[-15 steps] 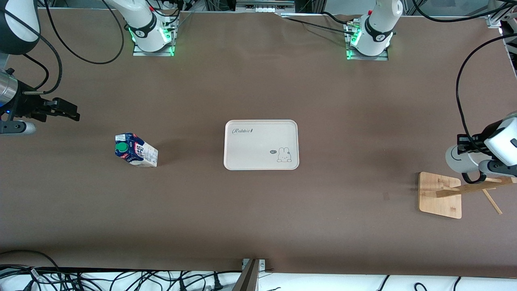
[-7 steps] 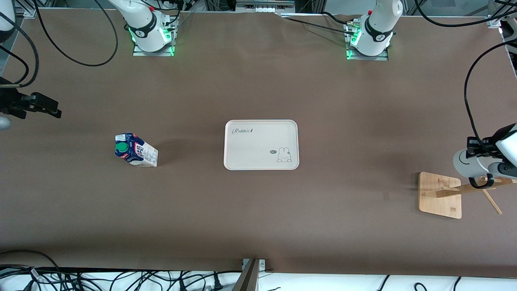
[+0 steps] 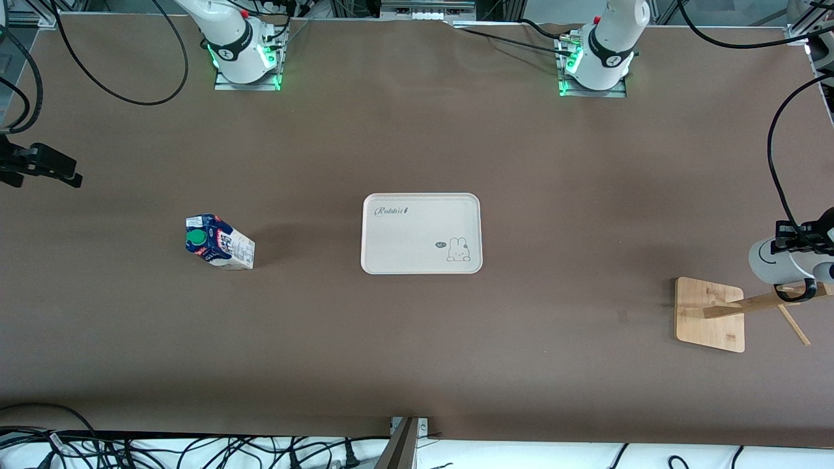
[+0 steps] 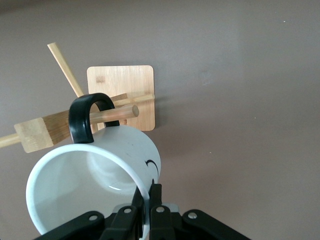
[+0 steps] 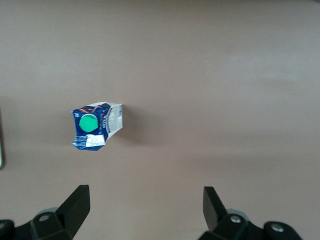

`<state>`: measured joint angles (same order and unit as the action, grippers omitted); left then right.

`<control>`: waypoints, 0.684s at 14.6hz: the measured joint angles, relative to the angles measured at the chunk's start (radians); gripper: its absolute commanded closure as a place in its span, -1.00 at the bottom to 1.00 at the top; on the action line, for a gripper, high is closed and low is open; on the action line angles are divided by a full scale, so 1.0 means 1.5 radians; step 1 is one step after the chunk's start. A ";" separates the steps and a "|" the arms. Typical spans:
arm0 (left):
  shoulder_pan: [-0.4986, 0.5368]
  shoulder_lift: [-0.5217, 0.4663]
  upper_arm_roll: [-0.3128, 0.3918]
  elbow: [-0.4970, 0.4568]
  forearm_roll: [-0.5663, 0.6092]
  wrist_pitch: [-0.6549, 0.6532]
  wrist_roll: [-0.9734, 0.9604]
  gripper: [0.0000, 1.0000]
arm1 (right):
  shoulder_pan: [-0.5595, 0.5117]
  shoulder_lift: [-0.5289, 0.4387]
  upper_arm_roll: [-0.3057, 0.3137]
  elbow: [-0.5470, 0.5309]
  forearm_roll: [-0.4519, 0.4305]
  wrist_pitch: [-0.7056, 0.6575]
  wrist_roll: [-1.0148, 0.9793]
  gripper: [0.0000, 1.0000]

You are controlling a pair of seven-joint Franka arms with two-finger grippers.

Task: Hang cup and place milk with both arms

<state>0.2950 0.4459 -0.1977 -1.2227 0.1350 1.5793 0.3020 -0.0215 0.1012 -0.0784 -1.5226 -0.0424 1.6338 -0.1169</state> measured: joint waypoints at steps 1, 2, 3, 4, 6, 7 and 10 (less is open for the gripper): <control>0.001 0.000 0.000 0.000 0.000 0.000 0.000 1.00 | 0.000 -0.001 -0.001 0.004 -0.006 -0.001 0.000 -1.00; 0.004 0.001 0.000 0.000 0.000 0.000 0.000 0.85 | -0.002 -0.001 -0.003 0.006 -0.007 -0.002 0.000 -1.00; 0.009 0.003 0.001 0.000 0.000 -0.001 0.000 -0.52 | -0.003 -0.001 -0.007 0.006 -0.008 -0.003 0.000 -1.00; 0.017 0.006 0.001 0.000 0.000 -0.001 0.000 -1.00 | -0.005 -0.001 -0.008 0.006 -0.008 -0.005 0.000 -1.00; 0.028 0.011 0.001 0.000 0.000 -0.001 -0.002 -1.00 | -0.006 -0.001 -0.008 0.006 -0.008 -0.008 0.000 -1.00; 0.029 0.012 0.000 0.000 -0.001 -0.001 -0.004 -1.00 | -0.006 -0.001 -0.007 0.006 -0.008 -0.008 0.000 -1.00; 0.026 0.012 -0.011 0.000 -0.001 -0.002 -0.026 -1.00 | -0.005 -0.001 -0.005 0.006 -0.008 -0.013 0.000 -1.00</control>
<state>0.3340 0.4635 -0.2136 -1.2227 0.1341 1.5765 0.2630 -0.0294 0.0991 -0.0863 -1.5132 -0.0537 1.6149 -0.1169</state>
